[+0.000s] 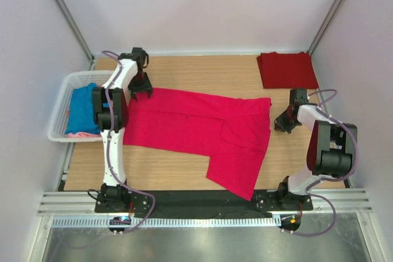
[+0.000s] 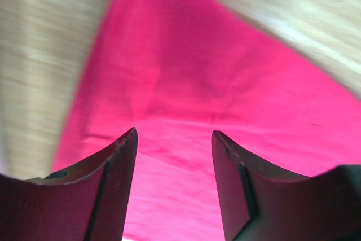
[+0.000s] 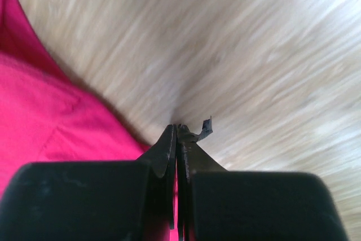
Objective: Fold and stack the t-shirts
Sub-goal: Fold the tshirt
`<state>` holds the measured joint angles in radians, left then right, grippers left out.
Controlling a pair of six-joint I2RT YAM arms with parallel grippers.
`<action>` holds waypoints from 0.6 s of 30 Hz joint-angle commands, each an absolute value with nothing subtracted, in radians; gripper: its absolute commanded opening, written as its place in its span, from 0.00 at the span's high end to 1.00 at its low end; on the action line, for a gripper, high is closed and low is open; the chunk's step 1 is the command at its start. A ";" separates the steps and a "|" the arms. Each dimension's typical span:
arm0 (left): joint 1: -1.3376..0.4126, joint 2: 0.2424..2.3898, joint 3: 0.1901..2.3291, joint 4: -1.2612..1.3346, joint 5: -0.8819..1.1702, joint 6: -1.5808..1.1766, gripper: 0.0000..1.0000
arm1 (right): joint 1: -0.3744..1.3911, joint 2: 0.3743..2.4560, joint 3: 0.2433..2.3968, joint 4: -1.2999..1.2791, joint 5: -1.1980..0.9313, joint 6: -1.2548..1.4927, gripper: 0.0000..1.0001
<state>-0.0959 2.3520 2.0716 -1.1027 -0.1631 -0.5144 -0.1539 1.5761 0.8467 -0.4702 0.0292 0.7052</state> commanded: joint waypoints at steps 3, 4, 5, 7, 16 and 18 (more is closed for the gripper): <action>-0.104 2.232 2.071 -1.043 -0.008 -0.595 0.42 | -0.196 1.675 0.959 -0.460 0.091 0.617 0.99; -0.104 2.229 2.077 -1.067 -0.021 -0.594 0.42 | -0.198 1.693 0.978 -0.468 0.087 0.595 0.99; -0.107 2.230 2.086 -1.083 -0.038 -0.595 0.42 | -0.201 1.706 1.014 -0.488 0.049 0.582 0.99; -0.107 2.233 2.085 -1.106 -0.078 -0.585 0.42 | -0.199 1.715 1.032 -0.509 0.012 0.568 0.98; -0.107 2.261 1.994 -1.037 -0.038 -0.535 0.42 | -0.195 1.441 0.776 -0.454 -0.149 0.637 0.70; -0.103 2.288 1.990 -1.025 -0.044 -0.526 0.42 | -0.190 1.430 0.736 -0.439 -0.147 0.637 0.68</action>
